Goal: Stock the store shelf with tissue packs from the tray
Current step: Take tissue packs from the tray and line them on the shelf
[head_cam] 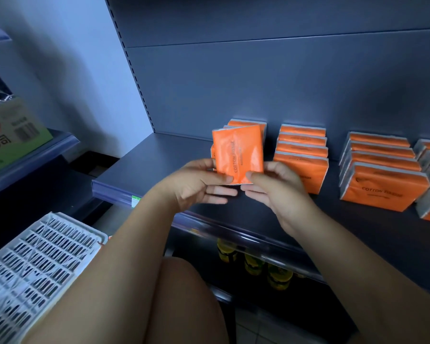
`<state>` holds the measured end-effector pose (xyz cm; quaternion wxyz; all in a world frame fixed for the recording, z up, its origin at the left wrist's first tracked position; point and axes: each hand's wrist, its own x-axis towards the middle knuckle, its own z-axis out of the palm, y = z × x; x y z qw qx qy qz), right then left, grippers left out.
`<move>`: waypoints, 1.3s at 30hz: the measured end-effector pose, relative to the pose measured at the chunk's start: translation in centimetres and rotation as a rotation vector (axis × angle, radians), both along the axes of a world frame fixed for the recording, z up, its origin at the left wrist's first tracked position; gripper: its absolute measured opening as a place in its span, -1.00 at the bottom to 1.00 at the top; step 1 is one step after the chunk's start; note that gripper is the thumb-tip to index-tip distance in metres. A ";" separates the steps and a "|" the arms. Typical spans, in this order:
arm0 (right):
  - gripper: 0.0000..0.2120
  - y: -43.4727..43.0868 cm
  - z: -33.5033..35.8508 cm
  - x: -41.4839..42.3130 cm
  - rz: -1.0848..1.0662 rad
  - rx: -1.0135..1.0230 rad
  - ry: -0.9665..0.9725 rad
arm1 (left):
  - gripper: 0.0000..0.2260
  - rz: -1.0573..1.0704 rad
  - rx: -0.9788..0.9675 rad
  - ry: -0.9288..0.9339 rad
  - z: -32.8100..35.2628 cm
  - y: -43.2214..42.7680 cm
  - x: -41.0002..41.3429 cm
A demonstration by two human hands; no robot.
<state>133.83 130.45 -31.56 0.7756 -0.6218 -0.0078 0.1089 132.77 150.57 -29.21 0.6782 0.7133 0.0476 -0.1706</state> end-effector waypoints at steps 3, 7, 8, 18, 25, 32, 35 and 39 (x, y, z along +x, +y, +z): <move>-0.70 0.1 0.1 0.1 -0.024 -0.177 -0.102 | -0.72 0.060 0.184 -0.164 0.1 0.8 0.0; -0.56 0.0 -0.1 0.5 -0.081 -0.232 -0.247 | -0.75 0.105 0.299 -0.289 0.1 1.8 0.0; -0.54 0.0 -0.2 0.5 -0.079 -0.247 -0.269 | -0.74 0.121 0.301 -0.313 0.0 1.9 0.0; -0.62 0.5 -1.2 0.4 0.014 -0.408 -0.364 | -0.63 0.314 0.336 -0.413 -1.1 3.0 1.4; -0.48 1.0 -2.6 1.3 0.073 -0.597 -0.288 | -0.63 0.394 0.396 -0.396 -3.1 2.4 3.3; -0.48 0.8 -2.9 1.8 0.032 -0.557 -0.232 | -0.75 0.414 0.405 -0.347 -3.6 1.8 4.0; -0.48 0.7 -2.8 1.9 0.025 -0.558 -0.220 | -0.76 0.427 0.312 -0.306 -3.6 1.5 4.0; -0.51 0.8 -1.7 1.3 0.023 -0.647 -0.209 | -0.74 0.504 0.119 -0.150 -2.7 0.9 3.1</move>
